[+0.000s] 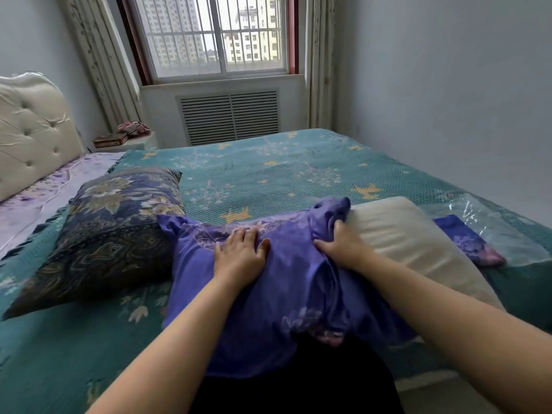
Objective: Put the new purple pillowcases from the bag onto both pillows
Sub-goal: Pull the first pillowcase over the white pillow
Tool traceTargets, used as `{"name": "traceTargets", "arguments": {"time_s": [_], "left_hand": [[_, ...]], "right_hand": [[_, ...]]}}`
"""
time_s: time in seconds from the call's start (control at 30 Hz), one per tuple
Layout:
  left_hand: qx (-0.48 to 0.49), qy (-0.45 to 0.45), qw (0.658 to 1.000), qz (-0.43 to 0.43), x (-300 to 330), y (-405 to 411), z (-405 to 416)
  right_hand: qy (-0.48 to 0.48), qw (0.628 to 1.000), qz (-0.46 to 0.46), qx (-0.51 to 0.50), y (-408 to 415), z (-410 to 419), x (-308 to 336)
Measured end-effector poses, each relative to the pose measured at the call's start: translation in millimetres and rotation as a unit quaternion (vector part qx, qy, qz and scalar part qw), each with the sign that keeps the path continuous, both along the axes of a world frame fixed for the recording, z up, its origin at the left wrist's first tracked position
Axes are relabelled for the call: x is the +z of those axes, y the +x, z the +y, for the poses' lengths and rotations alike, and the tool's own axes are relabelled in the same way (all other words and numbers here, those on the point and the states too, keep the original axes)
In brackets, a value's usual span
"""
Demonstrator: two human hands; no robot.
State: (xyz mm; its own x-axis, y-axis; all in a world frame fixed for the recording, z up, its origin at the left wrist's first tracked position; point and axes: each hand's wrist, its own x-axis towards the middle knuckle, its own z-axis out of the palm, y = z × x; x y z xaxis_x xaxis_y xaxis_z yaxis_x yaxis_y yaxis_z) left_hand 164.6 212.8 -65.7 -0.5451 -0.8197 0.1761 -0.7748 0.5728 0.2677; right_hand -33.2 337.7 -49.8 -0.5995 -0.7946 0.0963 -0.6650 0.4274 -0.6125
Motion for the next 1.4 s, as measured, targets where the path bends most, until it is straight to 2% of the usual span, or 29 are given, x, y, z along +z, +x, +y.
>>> {"name": "traceTargets", "arguments": {"time_s": [0.07,0.13,0.2,0.3,0.4,0.47,0.53,0.57,0.63,0.67,0.77,0.8,0.83,0.9,0.97,1.0,1.03,1.1,1.17,1.2,1.27,1.4], "left_hand": [[0.032,0.0,0.999,0.006,0.5,4.2,-1.5],[0.046,0.006,0.999,0.007,-1.9,8.1,2.0],[0.047,0.003,0.999,-0.005,-7.0,9.7,4.9],[0.029,-0.004,1.0,-0.004,-9.2,6.8,13.8],[-0.009,-0.001,1.0,0.011,-9.0,-1.7,26.1],[-0.02,-0.001,1.0,0.013,-10.1,-7.0,31.6],[-0.021,0.003,1.0,0.015,-12.7,-8.3,32.3],[-0.023,0.002,1.0,0.015,-13.3,-7.5,31.7],[-0.039,-0.014,0.999,0.001,-14.9,-7.0,31.4],[-0.046,-0.028,0.998,-0.011,-16.9,-7.3,32.4],[-0.035,-0.068,0.997,-0.019,-19.1,-9.2,39.7],[-0.033,-0.107,0.994,-0.01,-20.1,-8.4,45.4],[-0.04,-0.169,0.985,0.013,-20.6,-8.0,53.5],[-0.085,-0.256,0.961,0.058,-23.8,-7.0,70.2],[-0.131,-0.23,0.963,0.047,-26.5,-5.9,86.4],[-0.146,-0.197,0.969,0.016,-27.7,-4.7,93.5],[-0.156,-0.16,0.974,-0.039,-27.5,-1.2,100.0],[-0.168,-0.104,0.965,-0.17,-33.2,7.3,103.2],[-0.161,-0.115,0.956,-0.214,-38.2,16.2,103.4],[-0.153,-0.13,0.956,-0.211,-41.2,18.6,101.3],[-0.136,-0.146,0.965,-0.168,-35.4,20.9,94.8],[-0.097,-0.164,0.976,-0.103,3.1,25.0,71.6]], "right_hand": [[0.016,0.991,0.113,-0.069,-27.5,25.5,-2.1],[0.016,0.978,0.089,-0.186,-61.7,55.3,-3.2],[0.031,0.972,0.04,-0.231,-74.7,64.9,-9.6],[0.007,0.977,-0.002,-0.213,-59.0,52.1,-13.9],[-0.035,0.976,-0.007,-0.214,-37.7,45.6,-9.7],[-0.057,0.982,-0.006,-0.178,-20.5,49.5,-17.1],[-0.044,0.992,0.037,-0.115,-10.3,64.7,-32.2],[-0.003,0.992,0.087,-0.093,-12.9,76.6,-37.3],[0.079,0.975,0.173,-0.119,-32.7,99.6,-38.1],[0.092,0.967,0.18,-0.153,-44.1,106.9,-39.4],[0.014,0.972,0.087,-0.216,-53.3,101.9,-50.3],[-0.03,0.969,0.102,-0.224,-47.0,94.5,-56.4],[-0.061,0.957,0.174,-0.224,-38.8,87.6,-63.1],[-0.122,0.901,0.365,-0.203,-15.1,82.2,-68.9],[-0.225,0.865,0.445,-0.052,5.1,83.4,-75.0],[-0.245,0.861,0.444,0.043,14.2,85.5,-81.1],[-0.221,0.863,0.441,0.113,19.4,87.9,-90.4],[-0.11,0.874,0.452,0.138,13.6,94.9,-109.4],[-0.021,0.892,0.436,0.118,-1.0,101.5,-119.6],[0.003,0.901,0.421,0.108,-5.9,102.5,-118.2],[-0.022,0.919,0.38,0.1,-8.3,96.1,-104.9],[-0.175,0.933,0.309,0.052,3.8,70.3,-46.7]]}}
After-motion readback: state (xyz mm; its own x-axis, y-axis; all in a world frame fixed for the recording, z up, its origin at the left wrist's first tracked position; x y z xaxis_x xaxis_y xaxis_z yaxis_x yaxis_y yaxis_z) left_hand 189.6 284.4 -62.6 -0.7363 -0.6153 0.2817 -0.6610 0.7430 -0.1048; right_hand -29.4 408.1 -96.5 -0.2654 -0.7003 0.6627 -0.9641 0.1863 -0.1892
